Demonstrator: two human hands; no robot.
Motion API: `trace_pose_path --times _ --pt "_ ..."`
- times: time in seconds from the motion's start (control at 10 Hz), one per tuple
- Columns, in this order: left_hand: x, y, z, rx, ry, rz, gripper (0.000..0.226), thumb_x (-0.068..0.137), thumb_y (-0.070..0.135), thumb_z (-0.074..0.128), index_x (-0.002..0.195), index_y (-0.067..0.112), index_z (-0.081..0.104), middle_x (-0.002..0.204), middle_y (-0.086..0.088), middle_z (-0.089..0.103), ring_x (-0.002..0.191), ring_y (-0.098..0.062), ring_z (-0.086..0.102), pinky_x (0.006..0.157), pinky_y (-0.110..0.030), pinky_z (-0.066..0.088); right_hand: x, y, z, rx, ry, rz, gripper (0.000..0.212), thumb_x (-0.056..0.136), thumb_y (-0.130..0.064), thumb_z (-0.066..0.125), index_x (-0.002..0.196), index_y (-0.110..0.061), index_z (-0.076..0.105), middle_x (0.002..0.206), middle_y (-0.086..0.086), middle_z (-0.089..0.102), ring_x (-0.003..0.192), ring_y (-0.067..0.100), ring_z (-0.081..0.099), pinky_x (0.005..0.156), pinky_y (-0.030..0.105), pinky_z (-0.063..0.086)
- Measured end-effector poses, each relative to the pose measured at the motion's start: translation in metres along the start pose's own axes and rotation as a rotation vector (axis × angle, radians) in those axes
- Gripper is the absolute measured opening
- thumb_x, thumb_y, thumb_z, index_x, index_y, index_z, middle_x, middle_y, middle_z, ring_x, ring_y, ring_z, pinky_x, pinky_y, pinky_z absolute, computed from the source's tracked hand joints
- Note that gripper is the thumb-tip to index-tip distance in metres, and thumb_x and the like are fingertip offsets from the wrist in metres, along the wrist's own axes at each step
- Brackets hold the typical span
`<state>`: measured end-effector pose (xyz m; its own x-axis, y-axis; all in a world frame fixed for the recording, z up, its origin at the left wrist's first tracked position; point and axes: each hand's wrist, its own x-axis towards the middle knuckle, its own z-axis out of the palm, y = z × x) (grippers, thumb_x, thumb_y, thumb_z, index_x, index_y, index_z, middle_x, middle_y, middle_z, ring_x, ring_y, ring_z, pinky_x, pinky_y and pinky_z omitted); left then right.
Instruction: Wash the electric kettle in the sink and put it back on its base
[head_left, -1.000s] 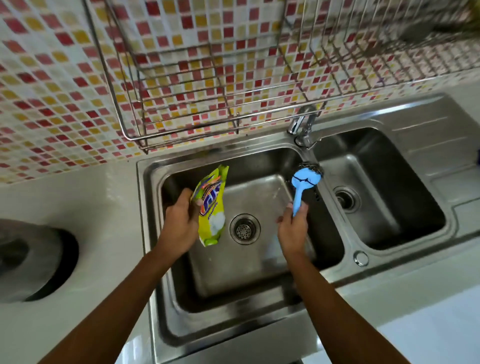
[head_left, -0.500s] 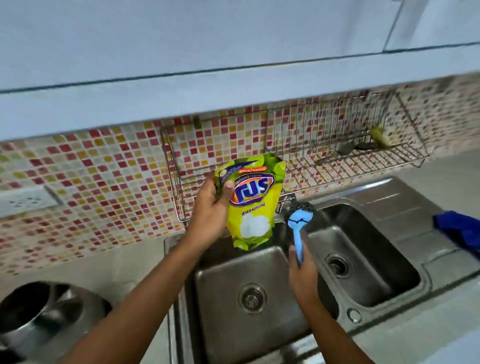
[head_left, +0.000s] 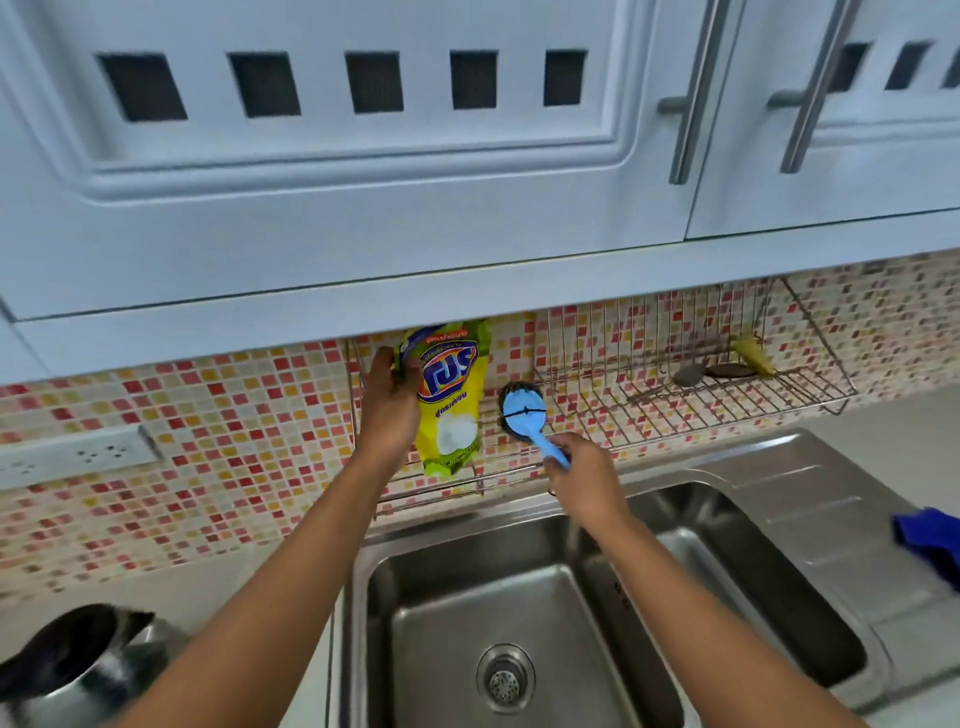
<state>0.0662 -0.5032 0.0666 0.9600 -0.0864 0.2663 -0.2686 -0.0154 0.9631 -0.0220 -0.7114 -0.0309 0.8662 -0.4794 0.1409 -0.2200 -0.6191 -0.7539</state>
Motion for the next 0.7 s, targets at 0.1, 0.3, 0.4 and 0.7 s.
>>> trace_pose_path --times 0.1,0.3,0.4,0.7 --pt "0.002 -0.012 -0.005 0.071 0.018 0.005 0.01 0.105 0.025 0.048 0.103 0.033 0.052 0.104 0.005 0.065 0.102 -0.022 0.069 0.087 -0.046 0.056 0.01 -0.005 -0.002 -0.051 -0.04 0.0 0.032 0.089 -0.018 0.066 0.121 -0.016 0.065 0.097 0.0 0.069 0.073 0.014 0.066 0.073 0.033 0.058" --pt "-0.006 -0.04 -0.021 0.219 0.051 -0.014 0.038 0.105 0.032 0.047 0.137 0.012 0.049 0.132 -0.006 0.062 0.117 -0.024 0.063 0.097 -0.042 0.054 0.041 -0.01 -0.004 -0.158 -0.129 0.004 0.035 0.088 -0.011 0.061 0.124 -0.012 0.061 0.11 0.008 0.065 0.085 0.022 0.064 0.079 0.038 0.057" --pt "-0.013 -0.053 -0.031 0.219 0.002 -0.015 0.044 0.104 0.035 0.048 0.141 0.012 0.047 0.134 -0.007 0.063 0.118 -0.022 0.063 0.097 -0.032 0.053 0.049 -0.006 0.0 -0.205 -0.166 -0.009 0.044 0.086 -0.002 0.056 0.13 -0.007 0.056 0.124 0.014 0.06 0.105 0.031 0.061 0.092 0.041 0.053" --pt "-0.045 -0.025 -0.081 0.569 -0.085 0.073 0.05 0.093 0.041 0.065 0.134 0.014 0.057 0.134 -0.002 0.062 0.12 -0.015 0.057 0.092 -0.029 0.045 0.033 -0.02 0.001 -0.351 -0.054 -0.051 0.043 0.086 -0.018 0.061 0.129 -0.01 0.056 0.123 0.015 0.058 0.113 0.032 0.053 0.096 0.044 0.05"
